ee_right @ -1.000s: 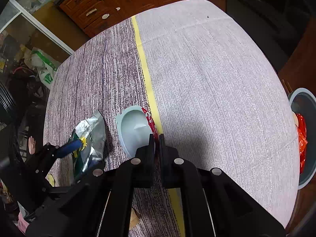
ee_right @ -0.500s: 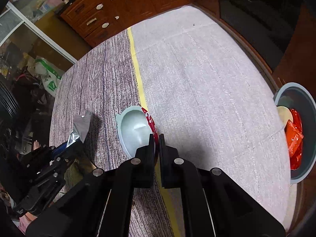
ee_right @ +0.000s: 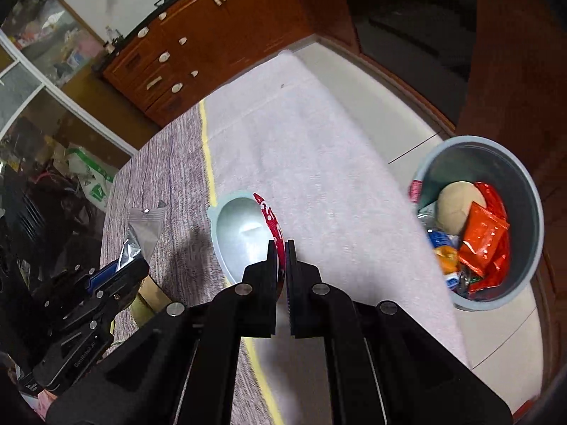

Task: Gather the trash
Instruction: 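Carry the wrapper and cup lid over the teal bin and open both tools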

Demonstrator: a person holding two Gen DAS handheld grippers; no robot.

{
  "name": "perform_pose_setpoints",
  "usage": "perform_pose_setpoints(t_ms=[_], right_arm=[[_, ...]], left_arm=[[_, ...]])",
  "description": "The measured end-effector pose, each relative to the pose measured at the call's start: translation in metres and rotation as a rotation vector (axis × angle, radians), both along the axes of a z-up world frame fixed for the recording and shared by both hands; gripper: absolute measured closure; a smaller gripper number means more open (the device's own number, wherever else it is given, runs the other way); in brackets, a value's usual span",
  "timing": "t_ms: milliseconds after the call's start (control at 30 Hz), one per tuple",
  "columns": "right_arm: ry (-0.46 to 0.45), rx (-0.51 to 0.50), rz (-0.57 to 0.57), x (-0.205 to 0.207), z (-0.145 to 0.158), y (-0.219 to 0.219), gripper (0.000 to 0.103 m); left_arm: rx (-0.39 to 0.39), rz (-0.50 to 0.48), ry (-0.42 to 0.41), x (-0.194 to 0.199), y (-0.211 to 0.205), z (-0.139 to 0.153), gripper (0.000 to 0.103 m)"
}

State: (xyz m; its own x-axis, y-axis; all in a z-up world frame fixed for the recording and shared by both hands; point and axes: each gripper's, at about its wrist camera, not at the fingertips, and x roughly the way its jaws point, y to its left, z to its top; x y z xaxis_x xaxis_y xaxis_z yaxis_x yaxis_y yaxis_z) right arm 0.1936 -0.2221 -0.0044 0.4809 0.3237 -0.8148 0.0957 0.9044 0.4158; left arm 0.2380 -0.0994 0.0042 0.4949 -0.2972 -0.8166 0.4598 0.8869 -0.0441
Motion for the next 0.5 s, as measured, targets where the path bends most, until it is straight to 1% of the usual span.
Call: perform_pose_setpoints(t_ms=[167,433,500], right_arm=[[-0.016,0.019,-0.068,-0.019,0.003,-0.043,0.098],[-0.048,0.033,-0.206,-0.048,0.008,-0.122,0.098],[-0.052,0.034,-0.245,-0.057,0.007,-0.143,0.098]], left_arm=[[-0.002,-0.069,-0.003,-0.005,-0.052,0.004,0.091],[-0.002,-0.205,0.008,-0.012,-0.14,0.011,0.091],[0.002,-0.232,0.012,-0.012,-0.156,0.01,0.091]])
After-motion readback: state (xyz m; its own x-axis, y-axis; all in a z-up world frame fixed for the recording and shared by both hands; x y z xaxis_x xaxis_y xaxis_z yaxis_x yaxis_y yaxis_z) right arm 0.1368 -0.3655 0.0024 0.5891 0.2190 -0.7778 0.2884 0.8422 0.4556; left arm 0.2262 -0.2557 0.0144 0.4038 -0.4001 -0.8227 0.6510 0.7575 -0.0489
